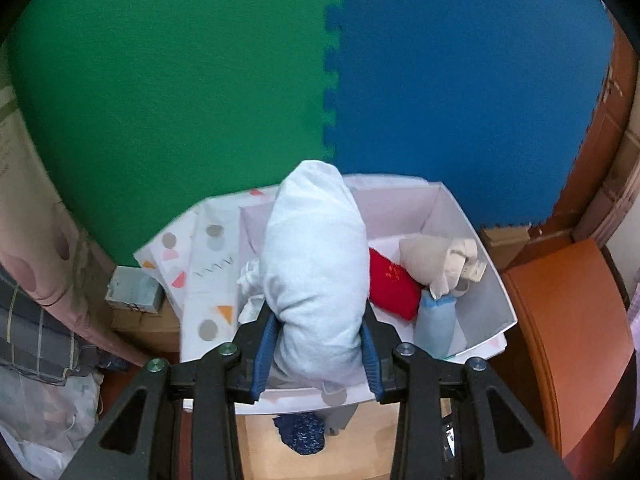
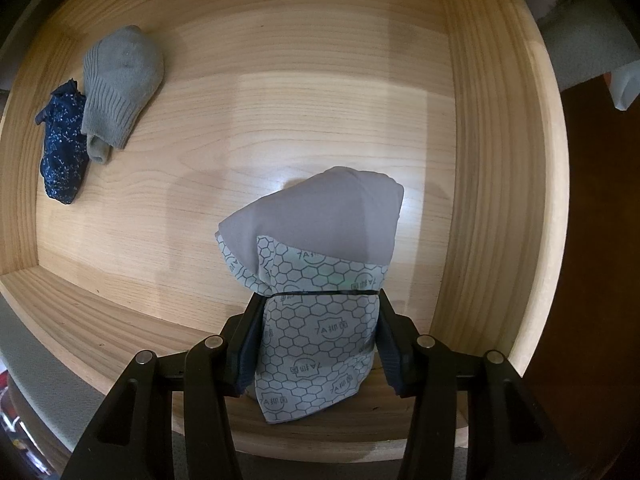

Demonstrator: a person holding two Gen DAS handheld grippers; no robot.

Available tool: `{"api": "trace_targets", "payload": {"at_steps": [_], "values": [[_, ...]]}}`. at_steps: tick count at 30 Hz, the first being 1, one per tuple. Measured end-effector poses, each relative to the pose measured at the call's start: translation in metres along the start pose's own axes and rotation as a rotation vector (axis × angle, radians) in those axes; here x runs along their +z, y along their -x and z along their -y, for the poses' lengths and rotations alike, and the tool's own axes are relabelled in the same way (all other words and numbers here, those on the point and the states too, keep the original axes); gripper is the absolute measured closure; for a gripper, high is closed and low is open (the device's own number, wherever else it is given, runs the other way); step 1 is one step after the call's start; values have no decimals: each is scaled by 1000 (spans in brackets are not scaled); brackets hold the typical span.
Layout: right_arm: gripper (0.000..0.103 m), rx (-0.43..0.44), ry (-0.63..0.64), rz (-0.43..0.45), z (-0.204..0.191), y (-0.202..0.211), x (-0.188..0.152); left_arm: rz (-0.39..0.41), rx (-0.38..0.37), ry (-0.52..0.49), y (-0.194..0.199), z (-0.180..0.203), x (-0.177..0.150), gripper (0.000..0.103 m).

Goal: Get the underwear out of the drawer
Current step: 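Lift the pale blue underwear into the white box with the left tool and release, then move the open left tool back over the drawer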

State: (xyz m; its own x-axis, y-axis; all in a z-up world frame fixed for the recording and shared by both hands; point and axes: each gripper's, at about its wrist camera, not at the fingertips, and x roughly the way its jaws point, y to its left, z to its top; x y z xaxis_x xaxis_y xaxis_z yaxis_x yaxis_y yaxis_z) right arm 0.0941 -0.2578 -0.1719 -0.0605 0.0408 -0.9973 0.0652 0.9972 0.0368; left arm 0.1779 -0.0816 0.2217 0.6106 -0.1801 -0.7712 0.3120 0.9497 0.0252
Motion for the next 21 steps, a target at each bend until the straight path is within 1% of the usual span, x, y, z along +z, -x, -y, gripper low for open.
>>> {"api": "trace_targets", "payload": {"at_steps": [2, 8, 11, 14, 16, 18, 21], "values": [[56, 0, 1, 0, 0, 0, 0, -29, -1, 4, -17, 4, -3, 65], [56, 5, -1, 0, 1, 0, 1, -83, 10, 7, -48, 10, -14, 65], [56, 8, -4, 0, 2, -1, 1, -93, 18, 16, -56, 9, -17, 62], [56, 9, -4, 0, 5, -4, 1, -110, 5, 33, -59, 7, -17, 59], [56, 8, -3, 0, 6, -4, 1, -114, -2, 28, -60, 7, -18, 55], [56, 8, -5, 0, 7, -5, 1, -106, 7, 16, -57, 8, -19, 53], [56, 8, -3, 0, 6, -4, 1, -88, 1, 11, -51, 8, -18, 44]]}}
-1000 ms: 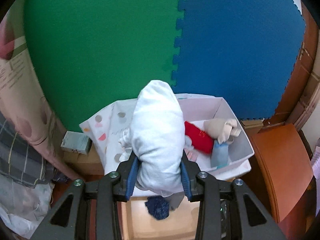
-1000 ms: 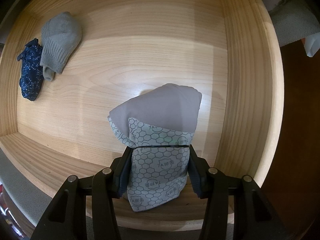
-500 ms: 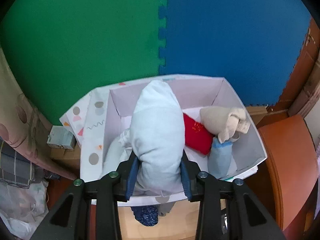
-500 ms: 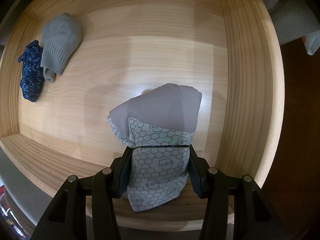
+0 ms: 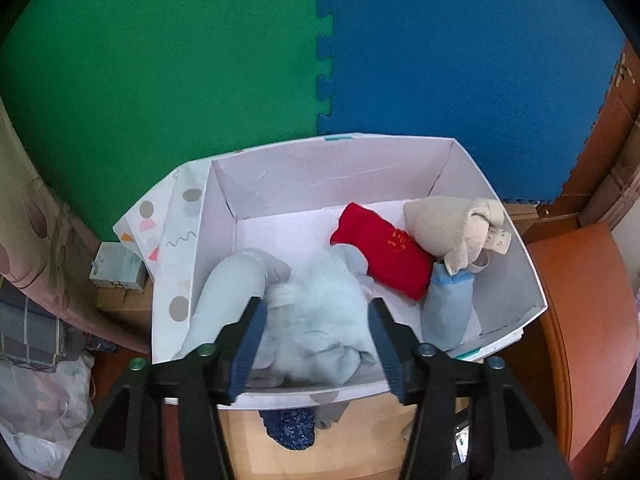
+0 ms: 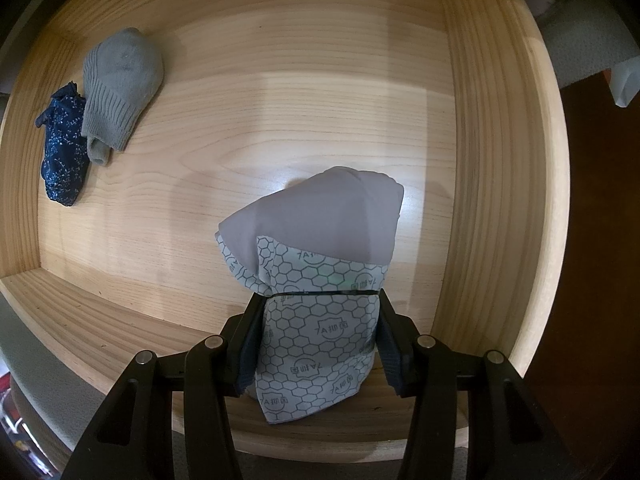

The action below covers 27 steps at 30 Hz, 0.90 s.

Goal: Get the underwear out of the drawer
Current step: 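Move the open left tool back over the drawer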

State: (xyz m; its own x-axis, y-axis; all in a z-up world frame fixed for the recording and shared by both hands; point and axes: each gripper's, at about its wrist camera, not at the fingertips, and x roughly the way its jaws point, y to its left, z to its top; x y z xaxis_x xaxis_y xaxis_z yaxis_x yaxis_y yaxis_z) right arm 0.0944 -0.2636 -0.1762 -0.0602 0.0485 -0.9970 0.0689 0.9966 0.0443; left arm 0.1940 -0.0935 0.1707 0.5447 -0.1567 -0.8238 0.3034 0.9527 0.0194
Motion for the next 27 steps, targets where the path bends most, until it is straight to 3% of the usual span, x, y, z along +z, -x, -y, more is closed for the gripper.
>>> {"api": "trace_targets", "payload": {"at_steps": [5, 13, 27], "values": [[56, -1, 2, 0, 0, 0, 0, 11, -24, 28, 12, -5, 1, 43], [56, -10, 3, -3, -7, 3, 3, 33, 3, 23, 36, -18, -11, 43], [58, -35, 16, 14, -13, 6, 1, 20, 115, 19, 43, -62, -80, 43]]}}
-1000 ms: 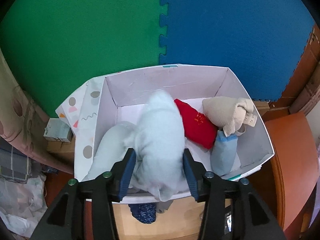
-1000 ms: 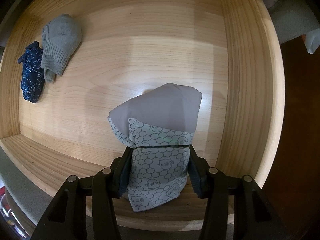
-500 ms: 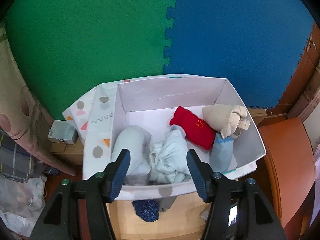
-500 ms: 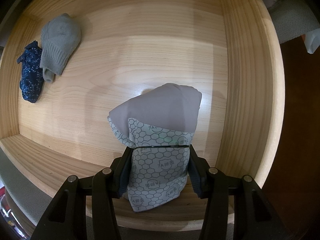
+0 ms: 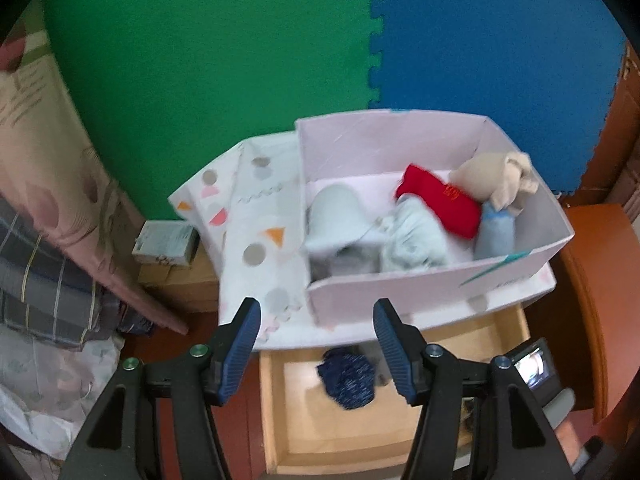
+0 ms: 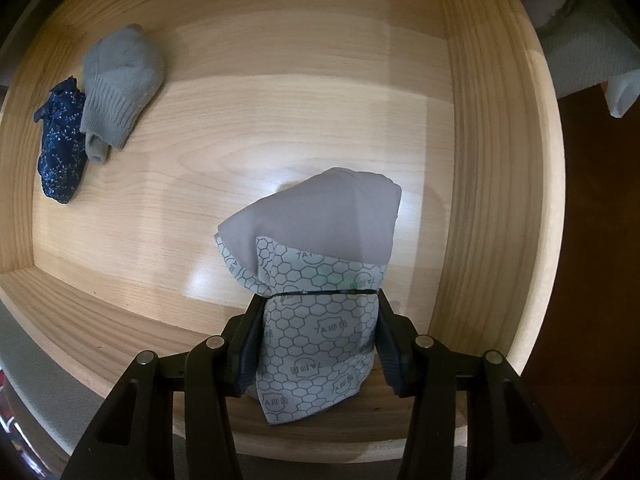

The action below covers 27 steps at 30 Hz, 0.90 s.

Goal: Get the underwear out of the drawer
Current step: 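Move the open left tool back over the drawer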

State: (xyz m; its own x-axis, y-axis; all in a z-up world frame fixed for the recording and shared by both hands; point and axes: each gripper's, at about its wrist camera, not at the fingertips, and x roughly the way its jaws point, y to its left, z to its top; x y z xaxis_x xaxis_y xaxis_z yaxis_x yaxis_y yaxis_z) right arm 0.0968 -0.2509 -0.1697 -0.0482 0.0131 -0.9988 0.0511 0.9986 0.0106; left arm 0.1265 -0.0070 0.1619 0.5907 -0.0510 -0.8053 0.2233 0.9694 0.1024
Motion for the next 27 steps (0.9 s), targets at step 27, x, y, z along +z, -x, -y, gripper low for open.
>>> {"api": "trace_targets", "payload": {"at_steps": [27], "values": [[59, 37, 8, 217, 1, 47, -27, -110, 112, 195, -89, -16, -151, 43]]}}
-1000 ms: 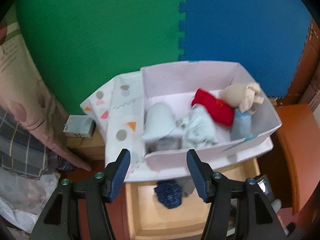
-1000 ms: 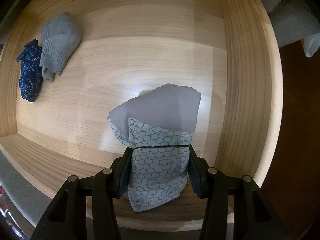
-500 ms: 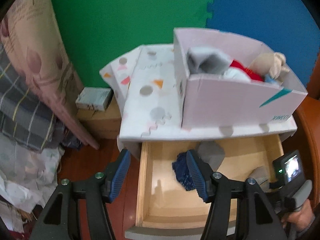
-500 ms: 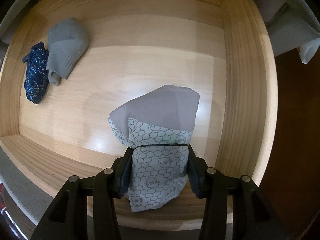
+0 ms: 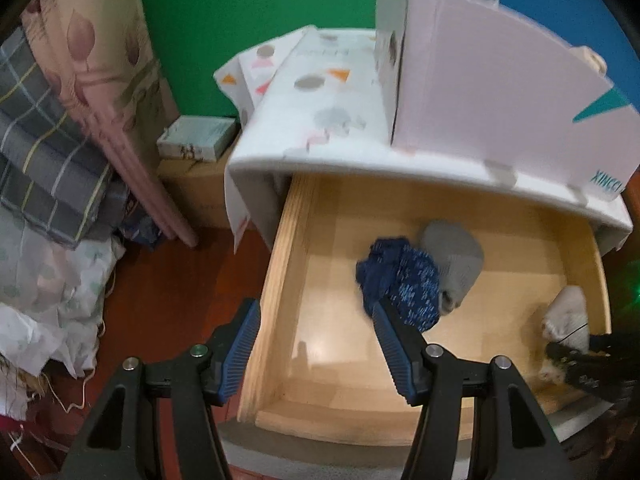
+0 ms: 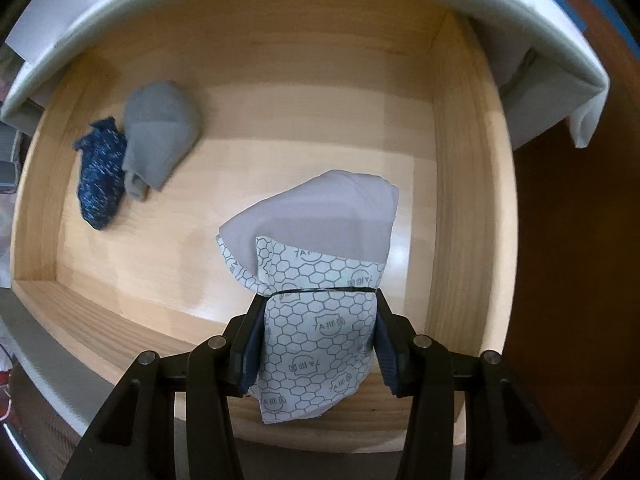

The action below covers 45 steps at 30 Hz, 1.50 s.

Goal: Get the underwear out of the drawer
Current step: 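Move the open left tool back over the drawer, then lift the grey hexagon-print underwear toward the white box with the right tool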

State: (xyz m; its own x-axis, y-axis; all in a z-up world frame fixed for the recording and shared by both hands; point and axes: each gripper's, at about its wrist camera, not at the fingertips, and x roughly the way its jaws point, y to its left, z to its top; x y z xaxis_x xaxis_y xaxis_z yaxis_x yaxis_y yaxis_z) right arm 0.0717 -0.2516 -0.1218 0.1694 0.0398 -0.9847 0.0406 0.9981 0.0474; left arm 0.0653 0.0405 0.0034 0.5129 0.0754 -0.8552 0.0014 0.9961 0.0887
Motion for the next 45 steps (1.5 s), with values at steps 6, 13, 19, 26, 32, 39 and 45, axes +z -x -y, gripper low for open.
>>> {"api": "trace_targets", "payload": {"at_steps": [6, 13, 19, 26, 32, 39, 45], "values": [[59, 41, -8, 78, 7, 24, -18, -25, -3, 36, -16, -1, -18, 43], [59, 66, -8, 129, 16, 48, -22, -7, 9, 46, -15, 0, -25, 43], [59, 83, -11, 182, 16, 76, -13, 2, 37, 51, -15, -2, -25, 43], [59, 93, 19, 264, 7, 131, -6, 0, 27, 71, -16, -7, -26, 43], [59, 103, 40, 337, 7, 186, 9, 4, 19, 85, -15, -10, -27, 43], [59, 95, 52, 448, -2, 246, 60, 24, 5, 96, -13, -15, -27, 43], [58, 88, 44, 447, -17, 253, 114, 25, -6, 133, -14, -29, -27, 43]]}}
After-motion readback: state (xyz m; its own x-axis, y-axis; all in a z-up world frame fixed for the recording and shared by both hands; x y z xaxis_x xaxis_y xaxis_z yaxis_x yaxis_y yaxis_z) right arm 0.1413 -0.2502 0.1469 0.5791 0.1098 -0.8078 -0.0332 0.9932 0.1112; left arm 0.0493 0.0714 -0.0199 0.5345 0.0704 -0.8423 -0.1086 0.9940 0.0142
